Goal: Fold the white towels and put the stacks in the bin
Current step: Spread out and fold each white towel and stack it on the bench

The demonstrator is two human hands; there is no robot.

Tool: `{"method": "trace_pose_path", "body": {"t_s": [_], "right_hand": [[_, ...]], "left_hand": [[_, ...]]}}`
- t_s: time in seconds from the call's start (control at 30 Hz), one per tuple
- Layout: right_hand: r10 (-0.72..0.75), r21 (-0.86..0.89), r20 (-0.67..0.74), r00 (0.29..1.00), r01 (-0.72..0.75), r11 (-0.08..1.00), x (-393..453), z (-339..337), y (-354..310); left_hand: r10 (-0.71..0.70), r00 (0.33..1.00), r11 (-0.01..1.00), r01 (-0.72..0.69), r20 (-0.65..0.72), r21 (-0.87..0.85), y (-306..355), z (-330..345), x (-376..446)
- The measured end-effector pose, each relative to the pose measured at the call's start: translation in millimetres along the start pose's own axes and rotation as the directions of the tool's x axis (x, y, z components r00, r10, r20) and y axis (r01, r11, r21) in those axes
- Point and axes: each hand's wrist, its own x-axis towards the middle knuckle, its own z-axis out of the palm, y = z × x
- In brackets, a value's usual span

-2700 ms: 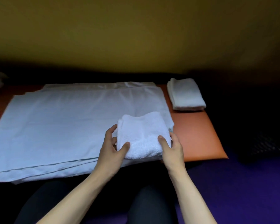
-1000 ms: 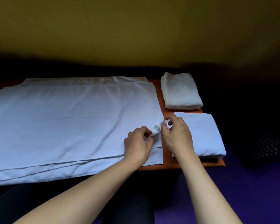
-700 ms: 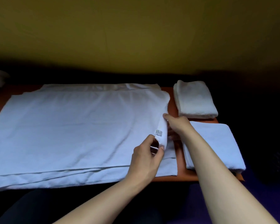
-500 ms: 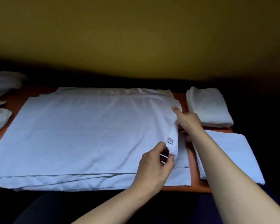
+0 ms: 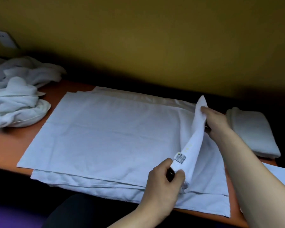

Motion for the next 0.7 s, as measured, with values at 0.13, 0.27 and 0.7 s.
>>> {"method": "trace_pose_path", "body": {"t_s": [0.13, 0.27, 0.7], "right_hand": [[-0.042, 0.076, 0.065, 0.997, 0.037, 0.996, -37.7, 61.2, -24.0], [-0.028, 0.089, 0.142, 0.989, 0.015, 0.996, -70.0, 128.1, -32.2], [-0.12, 0.054, 0.33, 0.936, 0.108, 0.993, -165.0, 329.1, -34.6]], "left_hand": [[0.033, 0.994, 0.999, -0.036, -0.107, -0.022, -4.8, -44.4, -5.5], [0.042, 0.971, 0.999, -0.041, -0.234, 0.008, -10.3, -98.8, -11.4], [-0.056, 0.84, 0.998, 0.024, -0.54, -0.066, -34.2, -257.3, -31.7]]}}
